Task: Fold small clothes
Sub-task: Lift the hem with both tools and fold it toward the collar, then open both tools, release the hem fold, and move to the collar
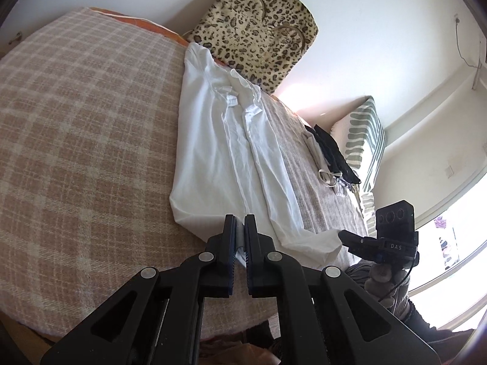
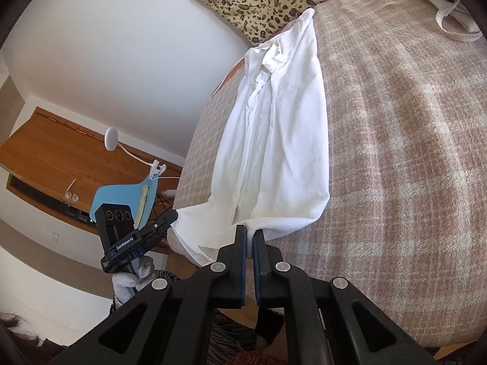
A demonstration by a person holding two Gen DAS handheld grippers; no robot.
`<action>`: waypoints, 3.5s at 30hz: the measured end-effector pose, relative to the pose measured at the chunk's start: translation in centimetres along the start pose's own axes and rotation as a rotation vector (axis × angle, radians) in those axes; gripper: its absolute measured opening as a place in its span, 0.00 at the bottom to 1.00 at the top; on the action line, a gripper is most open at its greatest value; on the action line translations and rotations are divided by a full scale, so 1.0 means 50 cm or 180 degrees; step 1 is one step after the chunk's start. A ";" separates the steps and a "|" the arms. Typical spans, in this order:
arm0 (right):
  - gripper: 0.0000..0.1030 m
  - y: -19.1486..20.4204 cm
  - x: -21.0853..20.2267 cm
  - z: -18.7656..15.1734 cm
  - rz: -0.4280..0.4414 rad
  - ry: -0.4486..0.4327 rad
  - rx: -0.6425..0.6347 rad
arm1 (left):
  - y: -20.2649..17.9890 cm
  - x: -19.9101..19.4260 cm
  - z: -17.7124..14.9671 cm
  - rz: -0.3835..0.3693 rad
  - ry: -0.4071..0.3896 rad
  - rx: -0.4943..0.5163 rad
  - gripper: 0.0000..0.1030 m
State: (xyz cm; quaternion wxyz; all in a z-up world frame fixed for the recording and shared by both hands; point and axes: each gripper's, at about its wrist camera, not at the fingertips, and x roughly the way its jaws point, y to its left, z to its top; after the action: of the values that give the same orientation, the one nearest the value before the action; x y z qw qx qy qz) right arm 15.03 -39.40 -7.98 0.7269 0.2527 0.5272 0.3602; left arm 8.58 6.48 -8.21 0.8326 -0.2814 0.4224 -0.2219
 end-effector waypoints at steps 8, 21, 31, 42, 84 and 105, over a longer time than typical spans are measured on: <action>0.02 -0.002 -0.001 0.080 -0.0064 -0.0150 -0.0049 | 0.003 0.037 0.085 0.0111 -0.0170 0.0066 0.04; 0.02 -0.048 0.070 0.208 -0.0342 -0.0166 0.0026 | 0.048 0.131 0.162 0.0427 -0.0157 0.0043 0.04; 0.09 -0.087 0.090 0.231 -0.0429 -0.0114 0.0133 | 0.061 0.159 0.184 0.0669 -0.0233 0.0090 0.12; 0.26 0.027 0.050 0.207 -0.0872 -0.0353 -0.1012 | 0.043 0.111 0.154 0.0603 -0.0163 0.0429 0.28; 0.37 0.038 0.107 0.249 -0.1427 -0.0160 -0.1092 | 0.053 0.198 0.137 0.0963 0.0061 0.0708 0.14; 0.20 0.106 0.120 0.120 -0.1338 0.0003 -0.1827 | -0.047 0.146 0.096 0.0932 -0.0265 0.1277 0.11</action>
State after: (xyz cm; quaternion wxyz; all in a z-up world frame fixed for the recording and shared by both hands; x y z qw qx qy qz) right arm 20.47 -31.34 -5.63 0.8263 -0.0760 0.4454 0.3364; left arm 16.21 1.64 -8.56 0.9117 -0.0553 0.3716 -0.1665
